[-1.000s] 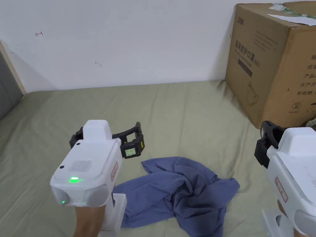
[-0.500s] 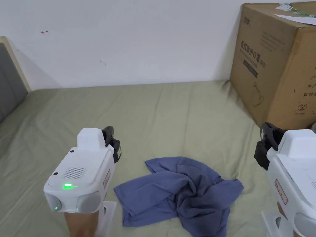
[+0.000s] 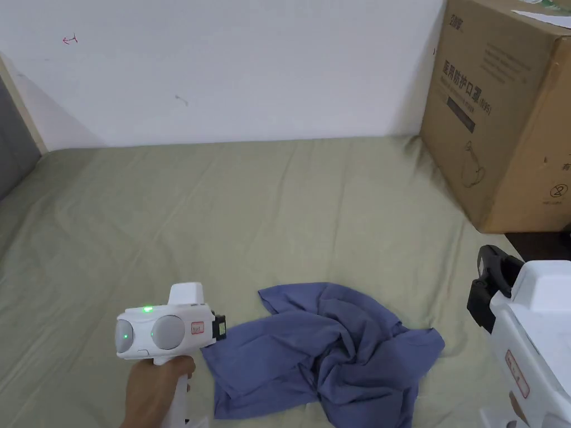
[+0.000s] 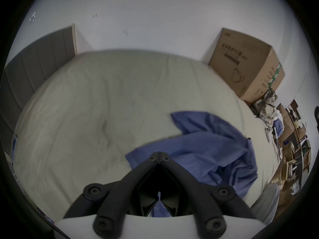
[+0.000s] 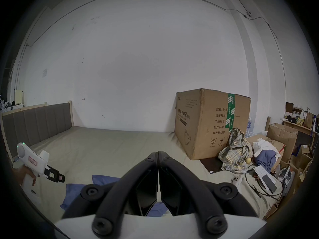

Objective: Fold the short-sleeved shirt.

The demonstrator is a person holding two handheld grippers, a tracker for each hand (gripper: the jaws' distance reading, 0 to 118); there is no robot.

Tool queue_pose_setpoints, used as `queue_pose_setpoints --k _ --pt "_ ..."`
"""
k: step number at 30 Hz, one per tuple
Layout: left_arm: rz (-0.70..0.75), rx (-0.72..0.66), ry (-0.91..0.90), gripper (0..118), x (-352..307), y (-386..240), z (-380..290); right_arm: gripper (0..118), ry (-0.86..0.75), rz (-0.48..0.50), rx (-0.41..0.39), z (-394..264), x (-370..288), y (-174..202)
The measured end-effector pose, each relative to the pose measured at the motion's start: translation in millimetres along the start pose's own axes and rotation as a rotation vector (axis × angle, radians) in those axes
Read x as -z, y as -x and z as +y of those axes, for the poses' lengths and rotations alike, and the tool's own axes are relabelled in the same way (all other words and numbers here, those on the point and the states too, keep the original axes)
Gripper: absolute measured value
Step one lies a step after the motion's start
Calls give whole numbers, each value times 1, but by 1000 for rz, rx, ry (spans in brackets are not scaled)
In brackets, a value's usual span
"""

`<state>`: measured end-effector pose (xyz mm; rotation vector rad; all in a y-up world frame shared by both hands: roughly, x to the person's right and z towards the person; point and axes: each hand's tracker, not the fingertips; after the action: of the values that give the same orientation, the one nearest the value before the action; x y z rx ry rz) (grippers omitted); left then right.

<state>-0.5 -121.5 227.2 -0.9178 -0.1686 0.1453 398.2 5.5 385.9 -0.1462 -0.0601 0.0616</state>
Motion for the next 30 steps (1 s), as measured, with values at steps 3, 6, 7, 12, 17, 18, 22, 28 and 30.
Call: queue_pose_setpoints --k 3,6,7,12,17,18,22,28,30 --pt "59 -20 77 58 37 11 -2 0 32 -6 -2 -9 12 -3" --pt "104 -30 110 93 64 19 -5 0 67 -8 -5 -19 25 -6" --pt "113 -39 102 99 70 21 -5 0 78 -9 -8 -22 28 -7" --pt "158 -31 183 84 101 29 -7 0 127 -14 -11 -37 46 -10" --pt "186 89 151 36 95 15 -7 0 181 -15 3 -53 60 -13" --pt "184 125 126 8 93 12 -7 0 202 -15 10 -56 65 -15" --pt "142 133 92 0 85 9 -5 45 365 -21 7 -77 99 -18" --pt "74 107 -35 0 40 4 5 108 657 7 93 -128 173 -26" --pt "67 106 -51 0 30 4 8 103 741 29 125 -150 196 -28"
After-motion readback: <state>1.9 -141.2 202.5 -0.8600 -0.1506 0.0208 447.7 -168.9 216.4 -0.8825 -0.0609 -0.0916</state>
